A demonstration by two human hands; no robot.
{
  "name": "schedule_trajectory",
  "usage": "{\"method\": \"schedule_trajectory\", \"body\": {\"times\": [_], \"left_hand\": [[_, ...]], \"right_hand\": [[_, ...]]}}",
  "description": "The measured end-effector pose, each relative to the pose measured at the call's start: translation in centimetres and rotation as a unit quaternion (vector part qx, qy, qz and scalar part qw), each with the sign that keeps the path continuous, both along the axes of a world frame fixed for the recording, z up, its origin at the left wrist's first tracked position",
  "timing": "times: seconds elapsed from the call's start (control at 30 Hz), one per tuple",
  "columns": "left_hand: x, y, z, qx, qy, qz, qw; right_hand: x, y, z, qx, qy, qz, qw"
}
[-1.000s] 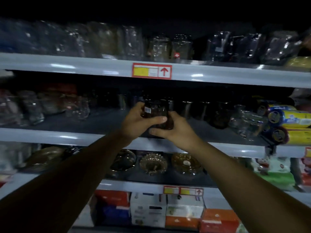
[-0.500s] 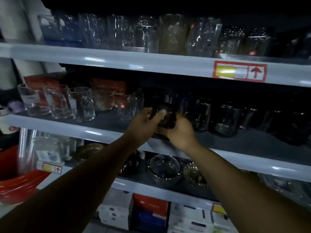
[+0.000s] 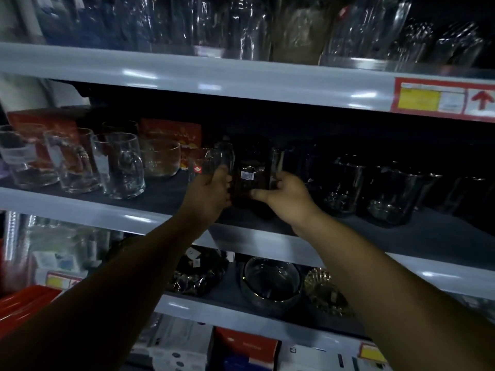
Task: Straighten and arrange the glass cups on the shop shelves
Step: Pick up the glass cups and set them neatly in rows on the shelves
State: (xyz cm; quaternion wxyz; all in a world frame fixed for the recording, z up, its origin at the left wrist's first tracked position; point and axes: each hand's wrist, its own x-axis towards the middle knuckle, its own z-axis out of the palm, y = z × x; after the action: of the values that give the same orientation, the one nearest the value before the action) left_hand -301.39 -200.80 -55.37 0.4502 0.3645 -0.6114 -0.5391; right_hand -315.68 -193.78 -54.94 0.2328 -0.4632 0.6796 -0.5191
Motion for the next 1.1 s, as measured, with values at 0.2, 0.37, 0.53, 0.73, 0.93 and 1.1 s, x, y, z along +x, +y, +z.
{"method": "schedule_trajectory", "body": {"times": [0.2, 0.37, 0.53, 0.73, 0.93, 1.1], "left_hand": [[4.2, 0.3, -2.4, -0.181, -0.105, 0.023, 0.978], [5.6, 0.2, -2.2, -0.362, -0.237, 0.004, 0.901], [7.2, -2.0, -3.3, -0.368, -0.235, 0.099, 0.894], [7.1, -3.2, -5.0, -0.389, -0.285, 0.189, 0.856], [7.7, -4.2, -6.2, -0.447, -0.269, 0.192, 0.831], [7.5, -4.6, -6.5, -0.474, -0.258, 0.212, 0.814]], "right_hand": [[-0.4, 4.0, 1.1, -0.017, -0.236, 0.028, 0.971], [1.9, 2.0, 0.0, -0.011, -0.043, 0.001, 0.999], [2.4, -1.5, -1.0, -0.003, 0.043, -0.087, 0.995], [1.4, -3.9, -1.3, 0.004, 0.068, -0.107, 0.992], [-0.3, -6.7, -1.2, -0.001, 0.053, -0.136, 0.989], [-0.6, -7.9, -1.3, -0.008, 0.036, -0.137, 0.990]]}}
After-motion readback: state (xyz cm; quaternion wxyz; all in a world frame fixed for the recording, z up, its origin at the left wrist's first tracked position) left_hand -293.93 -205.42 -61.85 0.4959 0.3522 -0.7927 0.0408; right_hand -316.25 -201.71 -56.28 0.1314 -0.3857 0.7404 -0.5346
